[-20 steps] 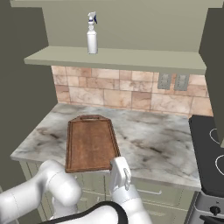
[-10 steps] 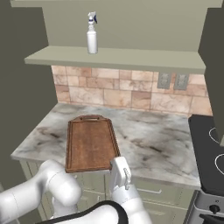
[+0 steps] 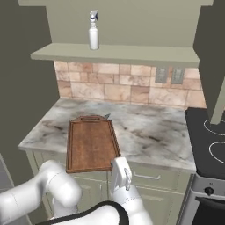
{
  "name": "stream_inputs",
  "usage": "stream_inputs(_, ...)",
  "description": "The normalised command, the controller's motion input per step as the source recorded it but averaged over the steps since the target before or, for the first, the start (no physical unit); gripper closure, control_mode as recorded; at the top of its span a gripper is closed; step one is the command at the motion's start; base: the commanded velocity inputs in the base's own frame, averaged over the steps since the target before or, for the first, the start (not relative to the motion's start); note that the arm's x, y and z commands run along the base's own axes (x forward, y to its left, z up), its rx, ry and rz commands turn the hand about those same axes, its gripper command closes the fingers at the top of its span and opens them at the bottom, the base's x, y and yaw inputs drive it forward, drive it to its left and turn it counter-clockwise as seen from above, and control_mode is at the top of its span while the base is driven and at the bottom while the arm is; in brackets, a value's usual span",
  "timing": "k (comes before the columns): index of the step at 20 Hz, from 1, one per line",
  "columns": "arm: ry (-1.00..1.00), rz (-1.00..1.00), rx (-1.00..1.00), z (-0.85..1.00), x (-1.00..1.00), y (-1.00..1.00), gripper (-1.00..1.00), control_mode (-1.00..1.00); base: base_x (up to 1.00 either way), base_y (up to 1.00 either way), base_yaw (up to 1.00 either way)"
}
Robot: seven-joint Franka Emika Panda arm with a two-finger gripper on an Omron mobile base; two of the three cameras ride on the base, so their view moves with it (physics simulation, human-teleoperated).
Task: Move the cutting board and knife to the sink. Then move spray from the cabinet to the counter.
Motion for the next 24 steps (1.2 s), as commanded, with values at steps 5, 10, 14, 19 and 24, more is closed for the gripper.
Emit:
stream_inputs(5, 0.0, 0.0, 0.0, 0.0, 0.0, 0.0, 1.0, 1.0, -0.49, -0.19, -0.07)
stream_inputs(10, 0.0, 0.0, 0.0, 0.0, 0.0, 0.0, 1.0, 1.0, -0.51, -0.21, -0.07)
stream_inputs(14, 0.0, 0.0, 0.0, 0.0, 0.0, 0.0, 1.0, 1.0, -0.52, -0.22, -0.06)
stream_inputs(19, 0.0, 0.0, 0.0, 0.0, 0.0, 0.0, 1.0, 1.0, -0.46, -0.25, -0.07)
stream_inputs(24, 0.0, 0.0, 0.0, 0.0, 0.0, 0.0, 1.0, 1.0, -0.18, -0.32, -0.11)
